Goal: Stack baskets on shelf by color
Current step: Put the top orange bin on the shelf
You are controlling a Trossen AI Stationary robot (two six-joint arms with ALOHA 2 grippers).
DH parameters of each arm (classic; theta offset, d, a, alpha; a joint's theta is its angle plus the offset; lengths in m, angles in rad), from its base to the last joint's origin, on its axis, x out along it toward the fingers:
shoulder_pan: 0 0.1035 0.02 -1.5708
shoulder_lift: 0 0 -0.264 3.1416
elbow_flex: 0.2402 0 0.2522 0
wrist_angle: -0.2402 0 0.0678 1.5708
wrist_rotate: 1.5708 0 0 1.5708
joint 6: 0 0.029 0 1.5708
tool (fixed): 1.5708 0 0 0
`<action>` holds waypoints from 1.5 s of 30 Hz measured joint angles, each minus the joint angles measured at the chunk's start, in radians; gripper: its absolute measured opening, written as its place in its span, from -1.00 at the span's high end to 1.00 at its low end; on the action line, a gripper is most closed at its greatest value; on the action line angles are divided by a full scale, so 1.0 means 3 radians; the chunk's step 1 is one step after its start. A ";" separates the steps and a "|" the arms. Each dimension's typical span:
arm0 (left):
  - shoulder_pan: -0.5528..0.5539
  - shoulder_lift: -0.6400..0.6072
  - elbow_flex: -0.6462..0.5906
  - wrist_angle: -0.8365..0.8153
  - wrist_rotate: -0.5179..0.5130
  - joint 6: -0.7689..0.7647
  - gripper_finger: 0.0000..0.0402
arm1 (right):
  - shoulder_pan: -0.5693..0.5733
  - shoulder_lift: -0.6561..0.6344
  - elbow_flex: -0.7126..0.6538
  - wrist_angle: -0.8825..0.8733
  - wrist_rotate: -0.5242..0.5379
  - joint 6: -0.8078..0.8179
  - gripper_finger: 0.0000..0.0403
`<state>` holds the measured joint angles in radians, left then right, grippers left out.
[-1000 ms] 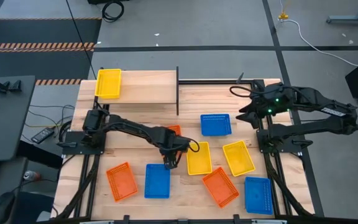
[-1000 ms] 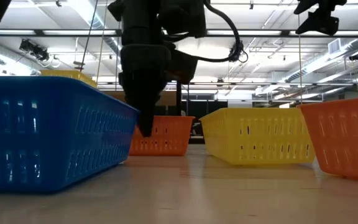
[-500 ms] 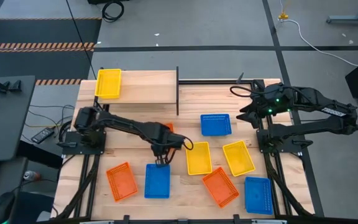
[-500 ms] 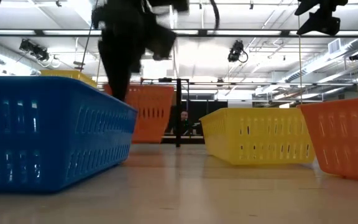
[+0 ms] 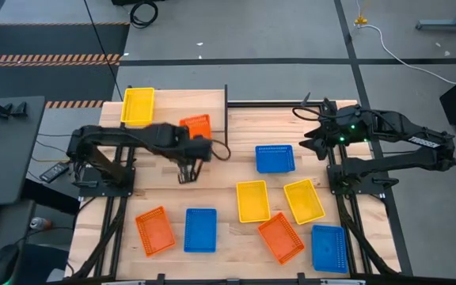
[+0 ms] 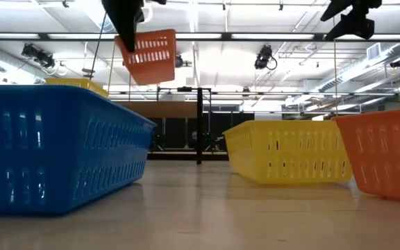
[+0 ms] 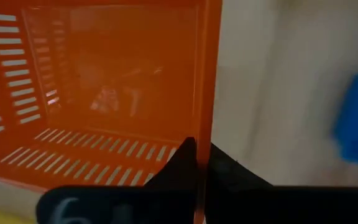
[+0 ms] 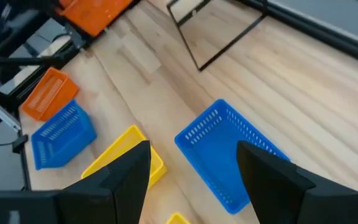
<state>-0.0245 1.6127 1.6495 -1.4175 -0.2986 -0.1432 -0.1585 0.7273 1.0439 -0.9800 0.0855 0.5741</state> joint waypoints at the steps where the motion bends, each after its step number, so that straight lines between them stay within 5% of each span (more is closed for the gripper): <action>1: 0.0080 -0.0014 0.0000 -0.0030 -0.0029 0.0155 0.97 | 0.0000 0.0005 0.0000 0.0051 0.0001 -0.0011 -0.21; 16: 0.1587 -0.0059 -0.0170 -0.0095 0.0338 0.1644 0.97 | -0.0061 0.0098 0.0000 0.0274 0.0034 -0.0174 -0.21; 32: 0.2175 -0.0056 -0.0243 -0.0094 0.0330 0.2244 0.97 | -0.0144 0.0100 0.0000 0.0273 0.0031 -0.0143 -0.21; 45: 0.2204 -0.0056 -0.0243 -0.0270 0.0396 0.2448 0.94 | -0.0144 0.0100 0.0000 0.0272 0.0034 -0.0147 -0.21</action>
<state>0.6369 1.5959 1.5764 -1.4983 -0.1799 0.5911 -0.2016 0.7574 1.0439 -0.8986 0.0956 0.5301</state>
